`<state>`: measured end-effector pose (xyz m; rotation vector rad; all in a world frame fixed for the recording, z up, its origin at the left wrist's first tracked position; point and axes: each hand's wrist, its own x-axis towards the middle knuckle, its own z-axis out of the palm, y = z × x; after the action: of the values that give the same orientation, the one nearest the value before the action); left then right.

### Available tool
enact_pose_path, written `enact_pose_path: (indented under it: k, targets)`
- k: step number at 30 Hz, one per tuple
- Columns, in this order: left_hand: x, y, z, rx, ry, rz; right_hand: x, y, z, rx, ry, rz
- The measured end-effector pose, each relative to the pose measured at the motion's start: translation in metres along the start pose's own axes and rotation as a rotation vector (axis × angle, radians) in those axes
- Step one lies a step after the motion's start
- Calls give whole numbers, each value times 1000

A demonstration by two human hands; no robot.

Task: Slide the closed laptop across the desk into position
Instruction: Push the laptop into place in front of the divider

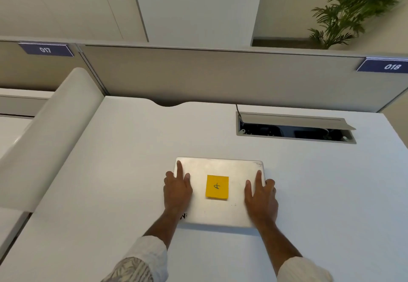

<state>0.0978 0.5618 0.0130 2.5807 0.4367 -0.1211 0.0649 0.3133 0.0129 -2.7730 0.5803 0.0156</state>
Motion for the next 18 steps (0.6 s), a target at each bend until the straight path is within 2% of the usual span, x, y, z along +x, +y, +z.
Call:
enact_pose_path:
  k: [13,18]
  targets:
    - [-5,4,13,312,33,44,-4,9,18,-24,9,1]
    - [-4,5,18,366,65,44,-2,9,19,-57,15,-2]
